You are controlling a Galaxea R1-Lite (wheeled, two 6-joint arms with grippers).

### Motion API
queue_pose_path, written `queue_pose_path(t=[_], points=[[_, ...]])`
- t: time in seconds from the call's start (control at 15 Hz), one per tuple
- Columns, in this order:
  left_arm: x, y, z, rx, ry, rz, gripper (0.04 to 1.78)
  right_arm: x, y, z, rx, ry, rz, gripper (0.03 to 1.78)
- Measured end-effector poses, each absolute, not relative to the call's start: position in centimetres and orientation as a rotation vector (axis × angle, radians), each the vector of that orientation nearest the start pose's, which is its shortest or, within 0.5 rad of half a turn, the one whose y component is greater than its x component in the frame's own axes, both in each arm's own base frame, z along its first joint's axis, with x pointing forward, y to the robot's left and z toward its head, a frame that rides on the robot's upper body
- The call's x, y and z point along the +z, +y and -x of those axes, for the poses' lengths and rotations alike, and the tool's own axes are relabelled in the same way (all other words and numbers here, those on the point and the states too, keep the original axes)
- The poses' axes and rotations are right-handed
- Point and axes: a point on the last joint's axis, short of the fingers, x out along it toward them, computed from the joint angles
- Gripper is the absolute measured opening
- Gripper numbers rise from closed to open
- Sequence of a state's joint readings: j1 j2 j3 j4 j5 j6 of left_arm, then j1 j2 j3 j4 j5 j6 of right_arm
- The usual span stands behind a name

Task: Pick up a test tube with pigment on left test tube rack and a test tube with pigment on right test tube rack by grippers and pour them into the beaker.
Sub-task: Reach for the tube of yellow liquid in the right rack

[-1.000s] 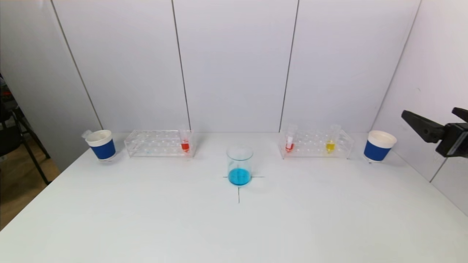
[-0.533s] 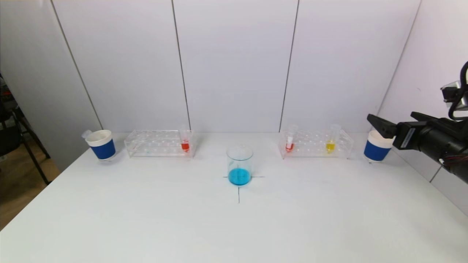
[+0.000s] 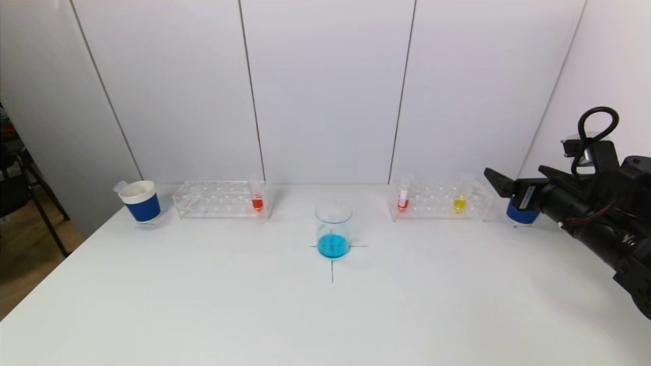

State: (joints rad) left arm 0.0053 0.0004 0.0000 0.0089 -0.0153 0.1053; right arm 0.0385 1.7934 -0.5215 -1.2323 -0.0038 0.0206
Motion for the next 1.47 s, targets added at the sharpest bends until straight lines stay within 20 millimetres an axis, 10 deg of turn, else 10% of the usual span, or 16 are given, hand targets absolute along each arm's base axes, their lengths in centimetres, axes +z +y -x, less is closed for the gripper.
queue_pose_path(t=[1.47], points=[[7.5, 0.0, 2.3, -0.011, 0.01, -0.105, 1.76, 7.9, 1.8, -36.2, -0.02, 0.043, -0.016, 1.77]])
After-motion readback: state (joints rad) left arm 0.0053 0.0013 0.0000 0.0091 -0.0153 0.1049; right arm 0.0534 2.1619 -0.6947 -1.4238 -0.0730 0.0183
